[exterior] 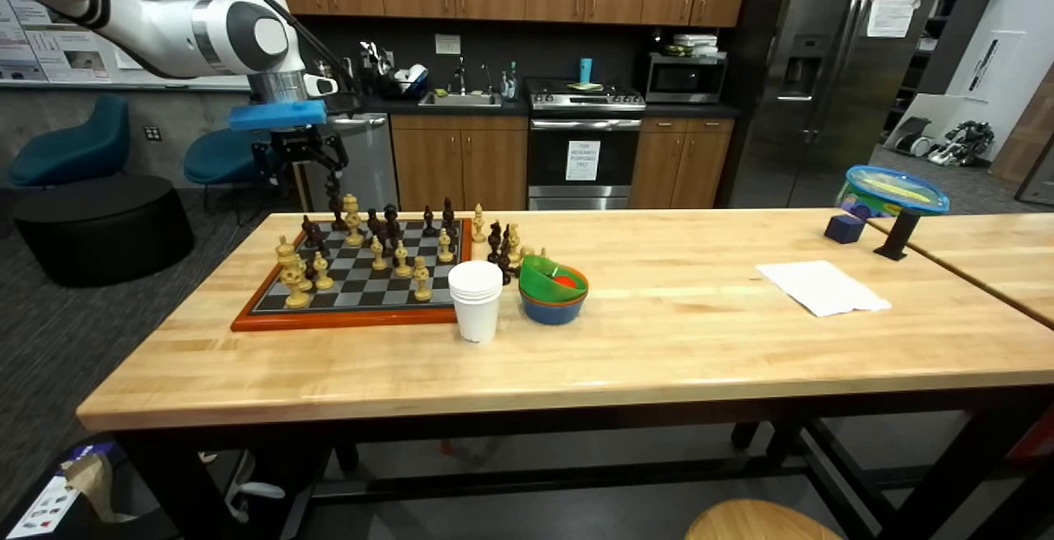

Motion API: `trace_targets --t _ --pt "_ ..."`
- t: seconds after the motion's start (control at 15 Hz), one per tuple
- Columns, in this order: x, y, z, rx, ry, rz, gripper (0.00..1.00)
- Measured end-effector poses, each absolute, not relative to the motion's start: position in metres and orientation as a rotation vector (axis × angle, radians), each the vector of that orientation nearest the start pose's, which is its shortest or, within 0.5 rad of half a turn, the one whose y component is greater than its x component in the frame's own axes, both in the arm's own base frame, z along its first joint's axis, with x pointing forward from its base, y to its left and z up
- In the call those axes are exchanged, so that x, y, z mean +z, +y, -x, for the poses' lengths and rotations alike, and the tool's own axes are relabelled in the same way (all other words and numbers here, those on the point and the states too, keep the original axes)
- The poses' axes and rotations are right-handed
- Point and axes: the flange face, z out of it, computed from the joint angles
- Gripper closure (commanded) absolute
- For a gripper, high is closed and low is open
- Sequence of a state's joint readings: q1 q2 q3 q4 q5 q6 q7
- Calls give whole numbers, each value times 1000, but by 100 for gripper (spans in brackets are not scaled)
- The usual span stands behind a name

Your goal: Move one black and one yellow chess piece forward on the chess board

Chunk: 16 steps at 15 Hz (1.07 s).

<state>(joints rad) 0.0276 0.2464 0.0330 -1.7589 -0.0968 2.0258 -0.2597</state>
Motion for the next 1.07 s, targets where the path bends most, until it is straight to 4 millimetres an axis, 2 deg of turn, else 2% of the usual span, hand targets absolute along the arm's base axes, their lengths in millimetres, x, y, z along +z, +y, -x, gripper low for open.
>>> trace_targets --t 1.07 --pt "402 12 -654 6 -675 3147 0"
